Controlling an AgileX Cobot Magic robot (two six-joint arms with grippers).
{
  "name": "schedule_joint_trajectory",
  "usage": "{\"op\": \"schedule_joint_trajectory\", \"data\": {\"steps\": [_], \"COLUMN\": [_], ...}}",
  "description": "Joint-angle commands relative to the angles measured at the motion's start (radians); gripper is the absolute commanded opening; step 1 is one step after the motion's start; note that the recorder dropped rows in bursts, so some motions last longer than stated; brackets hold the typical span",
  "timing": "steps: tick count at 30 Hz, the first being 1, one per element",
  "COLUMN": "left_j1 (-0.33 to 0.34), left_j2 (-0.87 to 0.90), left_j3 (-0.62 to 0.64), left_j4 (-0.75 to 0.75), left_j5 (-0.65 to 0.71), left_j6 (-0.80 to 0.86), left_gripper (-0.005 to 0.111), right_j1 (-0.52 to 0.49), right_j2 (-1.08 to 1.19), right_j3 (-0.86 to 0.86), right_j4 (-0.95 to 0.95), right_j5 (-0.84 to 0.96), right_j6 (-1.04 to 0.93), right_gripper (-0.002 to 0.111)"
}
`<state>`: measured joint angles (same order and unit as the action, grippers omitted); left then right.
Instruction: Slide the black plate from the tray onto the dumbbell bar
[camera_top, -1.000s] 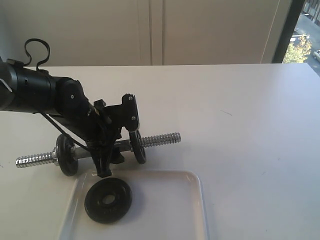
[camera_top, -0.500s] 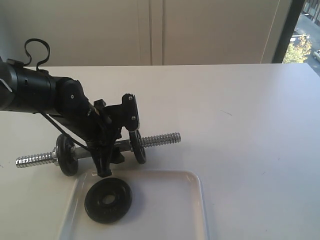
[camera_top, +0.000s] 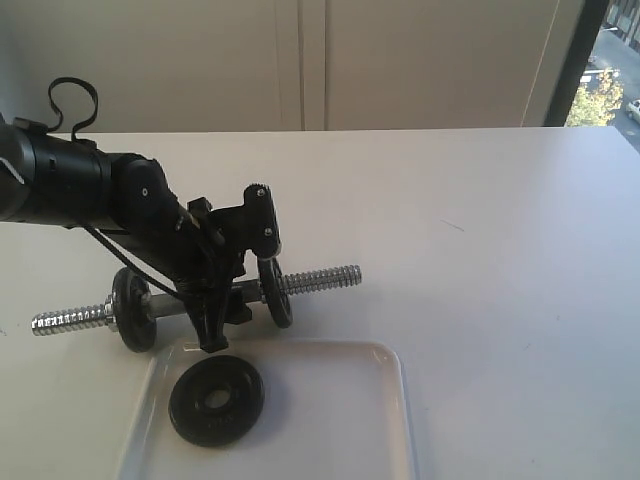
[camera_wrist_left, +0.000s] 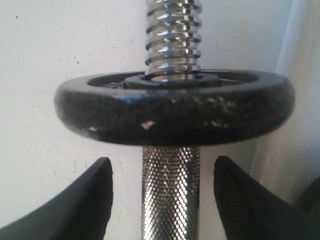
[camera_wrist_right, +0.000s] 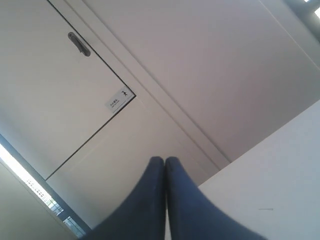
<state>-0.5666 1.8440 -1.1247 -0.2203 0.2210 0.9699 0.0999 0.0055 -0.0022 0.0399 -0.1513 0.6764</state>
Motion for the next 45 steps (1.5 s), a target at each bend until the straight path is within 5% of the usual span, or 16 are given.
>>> {"op": "schedule_joint_trajectory", "data": {"steps": [1,12,20,27,40,45], "left_j1": [-0.005,-0.005,-0.005,-0.005,-0.005,-0.005], "left_j2": [-0.002,-0.002,-0.042,-0.08,-0.108,-0.12], "left_j3": [-0.003,-0.003,-0.003,-0.003,-0.003,-0.003], "left_j4": [-0.019,-0.03,-0.03,-0.03,-0.03,-0.028], "left_j5": [0.012,0.017,0.016,0.016,-0.036,-0.072], "left_j6": [-0.001,-0.001,-0.001,-0.001,-0.001,-0.001], "left_gripper": [0.051,0.0,0.0,0.0,0.0,0.0], "right_j1": [0.002,0.002,0.002,0.057,0.36,0.505], "right_j2": [-0.006,-0.006,-0.006,0.14,0.596,0.816], "right_j3": [0.002,0.002,-0.024,-0.09,-0.264,-0.35], "right_j4": [-0.009,-0.009,-0.014,-0.012,-0.012,-0.012], "right_j5": [-0.001,0.059,0.227,0.26,0.218,0.211], "right_j6": [-0.007,-0.007,-0.075,-0.126,-0.316,-0.403], "right_gripper": [0.0,0.0,0.001,0.019,0.026,0.044]}}
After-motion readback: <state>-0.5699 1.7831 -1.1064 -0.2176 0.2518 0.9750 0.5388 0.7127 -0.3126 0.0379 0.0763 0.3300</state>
